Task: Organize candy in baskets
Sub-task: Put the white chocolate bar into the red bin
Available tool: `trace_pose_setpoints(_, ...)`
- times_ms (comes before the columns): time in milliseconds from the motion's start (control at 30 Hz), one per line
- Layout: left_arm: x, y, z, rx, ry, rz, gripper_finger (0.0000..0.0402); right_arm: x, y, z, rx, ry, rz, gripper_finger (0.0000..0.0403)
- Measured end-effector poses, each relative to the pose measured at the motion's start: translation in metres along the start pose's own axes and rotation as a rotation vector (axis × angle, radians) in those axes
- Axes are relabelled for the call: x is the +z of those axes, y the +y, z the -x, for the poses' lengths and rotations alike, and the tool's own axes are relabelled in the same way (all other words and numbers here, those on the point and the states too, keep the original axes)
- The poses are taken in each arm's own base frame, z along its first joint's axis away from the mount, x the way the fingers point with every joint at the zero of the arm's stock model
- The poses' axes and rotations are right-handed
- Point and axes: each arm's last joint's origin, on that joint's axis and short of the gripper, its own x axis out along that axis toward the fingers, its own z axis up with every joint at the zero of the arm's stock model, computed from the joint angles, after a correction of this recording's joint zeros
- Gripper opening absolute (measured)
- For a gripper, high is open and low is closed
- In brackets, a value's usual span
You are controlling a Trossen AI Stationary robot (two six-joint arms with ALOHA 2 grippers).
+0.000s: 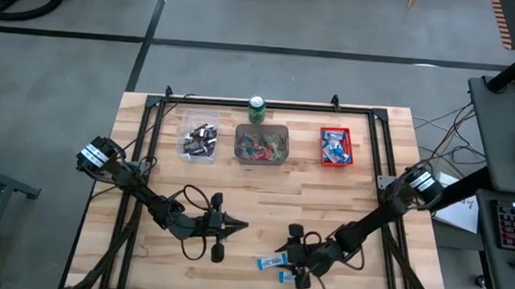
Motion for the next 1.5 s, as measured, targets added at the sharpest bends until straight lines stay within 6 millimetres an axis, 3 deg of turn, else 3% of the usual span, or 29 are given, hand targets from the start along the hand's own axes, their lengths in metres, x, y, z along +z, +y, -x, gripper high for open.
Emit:
trace_pose_setpoints(267, -0.001, 0.000, 0.000, 0.002, 0.008, -0.008, 0.0000, -0.010, 0.002, -0.021, -0.019, 0.046, 0.017, 0.0196)
trace_pose_setpoints(667, -0.003, 0.001, 0.000, 0.005, 0.024, -0.023, 0.0000, -0.024, -0.011, -0.040, -0.027, 0.095, 0.003, 0.0180)
trace_pose_setpoints(1067, -0.003, 0.001, 0.000, 0.006, 0.027, -0.025, 0.0000, -0.019, -0.020, -0.044, -0.036, 0.074, 0.022, 0.0082)
trace_pose_setpoints(1500, -0.002, 0.001, 0.000, 0.005, 0.024, -0.022, 0.0000, -0.010, -0.024, -0.039, -0.033, 0.051, 0.008, 0.0075)
